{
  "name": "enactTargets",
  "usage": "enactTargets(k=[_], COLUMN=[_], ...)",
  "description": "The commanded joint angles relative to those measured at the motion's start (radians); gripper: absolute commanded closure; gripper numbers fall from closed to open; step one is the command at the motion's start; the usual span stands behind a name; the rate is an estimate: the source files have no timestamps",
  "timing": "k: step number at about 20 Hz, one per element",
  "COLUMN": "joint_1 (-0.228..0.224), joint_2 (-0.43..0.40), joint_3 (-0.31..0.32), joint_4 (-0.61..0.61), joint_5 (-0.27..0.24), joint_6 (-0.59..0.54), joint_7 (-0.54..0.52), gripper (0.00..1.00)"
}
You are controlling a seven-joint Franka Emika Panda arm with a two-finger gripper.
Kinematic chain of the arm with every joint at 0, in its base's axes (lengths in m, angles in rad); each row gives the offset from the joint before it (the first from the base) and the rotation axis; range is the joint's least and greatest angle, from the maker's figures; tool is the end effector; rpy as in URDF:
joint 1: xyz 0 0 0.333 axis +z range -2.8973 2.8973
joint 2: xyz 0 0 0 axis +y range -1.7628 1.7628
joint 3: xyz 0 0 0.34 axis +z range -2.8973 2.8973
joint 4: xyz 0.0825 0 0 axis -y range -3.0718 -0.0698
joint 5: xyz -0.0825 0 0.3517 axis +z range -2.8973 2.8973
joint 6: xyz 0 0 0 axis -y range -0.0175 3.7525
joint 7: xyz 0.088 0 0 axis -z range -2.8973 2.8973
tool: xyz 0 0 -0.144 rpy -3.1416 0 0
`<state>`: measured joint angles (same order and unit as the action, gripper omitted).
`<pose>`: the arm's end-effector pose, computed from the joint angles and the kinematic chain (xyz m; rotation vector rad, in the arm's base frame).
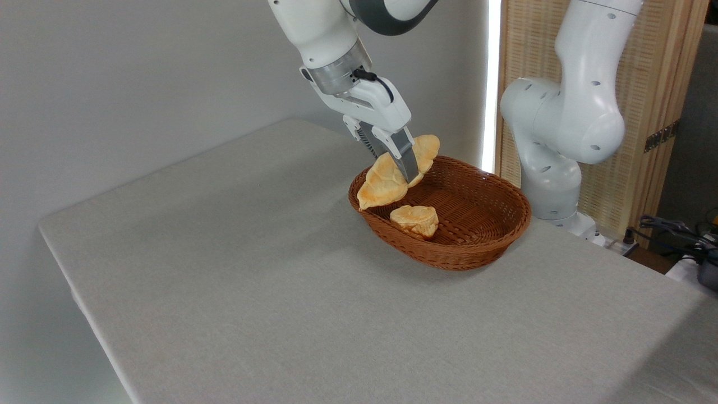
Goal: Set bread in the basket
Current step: 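Lower the croissant into the basket and release it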
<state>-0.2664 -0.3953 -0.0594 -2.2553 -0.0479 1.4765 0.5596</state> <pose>0.3132 -0.1157 0.4906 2.7344 -1.2733 -0.5775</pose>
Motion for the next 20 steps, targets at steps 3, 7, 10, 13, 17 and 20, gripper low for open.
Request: enactTargets(k=[3,7,10,13,17,20], joint_1=[-0.045,-0.056,-0.057,-0.057,-0.054,-0.050], joint_2=[0.010,0.012,0.012,0.010,0.009,0.009], joint_3=[0.013,0.013,0.013,0.013,0.015,0.050], joint_4=[-0.021,-0.024,-0.024,-0.021,0.003,0.046], joint_5=[-0.013,-0.013,-0.013,-0.012,-0.012,-0.010], joint_6=[-0.008,-0.005,-0.002,0.002,0.086,0.181], joint_7=[0.020,0.020,0.022,0.022,0.020,0.020], gripper=[0.00,0.00,0.00,0.00,0.00,0.00])
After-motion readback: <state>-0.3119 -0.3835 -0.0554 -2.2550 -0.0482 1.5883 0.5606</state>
